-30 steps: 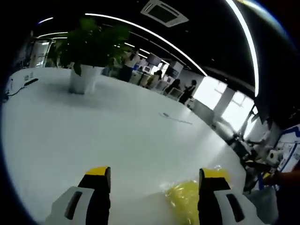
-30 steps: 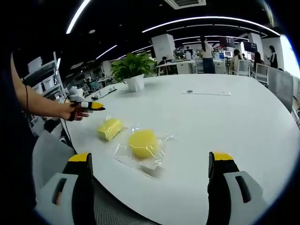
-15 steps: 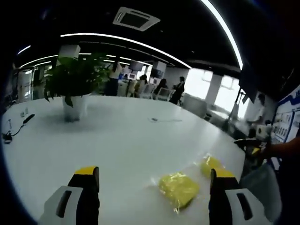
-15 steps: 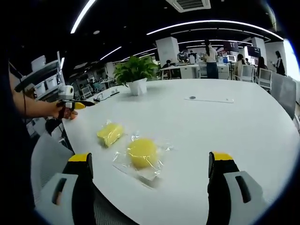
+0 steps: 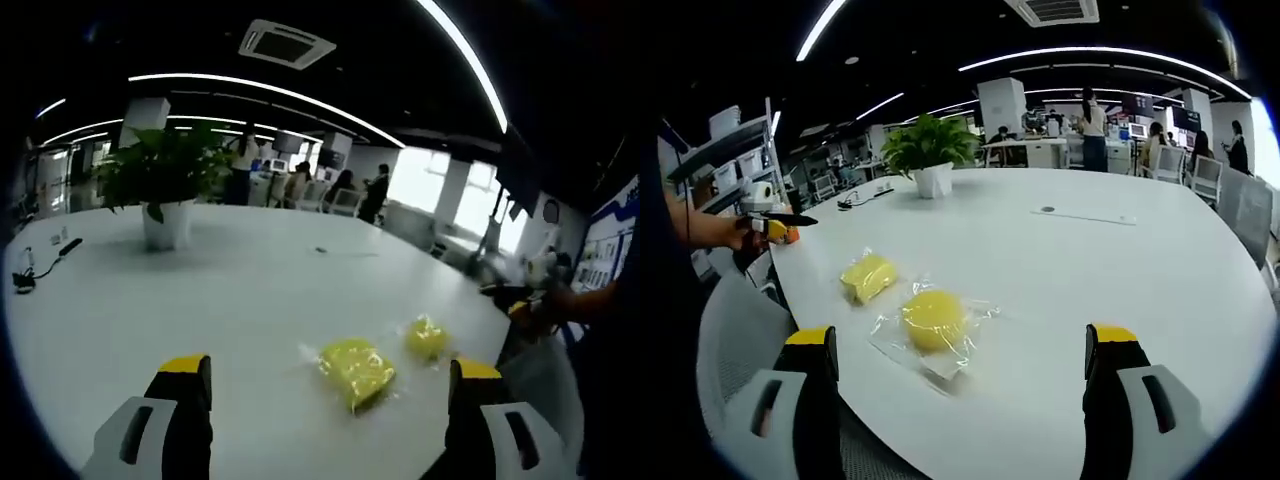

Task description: Compare the silicone blocks by pressing each to a similar depth, holding the contact briefly, and releasing to observe deformation and rebound differences across the visible hardness samples.

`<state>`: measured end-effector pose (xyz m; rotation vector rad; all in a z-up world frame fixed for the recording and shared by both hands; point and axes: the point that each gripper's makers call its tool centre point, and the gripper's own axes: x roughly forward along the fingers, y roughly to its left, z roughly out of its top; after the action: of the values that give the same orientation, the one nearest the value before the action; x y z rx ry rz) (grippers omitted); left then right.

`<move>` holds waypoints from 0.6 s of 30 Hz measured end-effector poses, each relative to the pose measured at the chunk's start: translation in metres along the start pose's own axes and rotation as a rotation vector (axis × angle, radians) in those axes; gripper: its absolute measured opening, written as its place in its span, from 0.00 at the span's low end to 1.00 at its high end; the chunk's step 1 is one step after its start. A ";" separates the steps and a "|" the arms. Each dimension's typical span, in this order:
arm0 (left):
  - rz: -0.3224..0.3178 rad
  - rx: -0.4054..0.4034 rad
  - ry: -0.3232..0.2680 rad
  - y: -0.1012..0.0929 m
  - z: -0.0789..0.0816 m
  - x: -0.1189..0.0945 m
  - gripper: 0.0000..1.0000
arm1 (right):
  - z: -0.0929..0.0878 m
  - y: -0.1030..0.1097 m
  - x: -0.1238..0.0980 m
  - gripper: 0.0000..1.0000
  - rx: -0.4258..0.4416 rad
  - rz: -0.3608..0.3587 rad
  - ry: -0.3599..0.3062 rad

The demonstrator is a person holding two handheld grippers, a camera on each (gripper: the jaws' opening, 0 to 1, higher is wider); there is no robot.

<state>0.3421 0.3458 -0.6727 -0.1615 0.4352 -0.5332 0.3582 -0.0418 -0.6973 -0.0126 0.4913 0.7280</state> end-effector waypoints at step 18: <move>0.034 0.016 0.043 -0.009 -0.009 -0.001 1.00 | -0.004 -0.004 -0.012 0.96 0.019 -0.024 -0.006</move>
<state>0.3330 0.3386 -0.6783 -0.1272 0.4745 -0.5074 0.3514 -0.0528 -0.6964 0.0010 0.4917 0.7002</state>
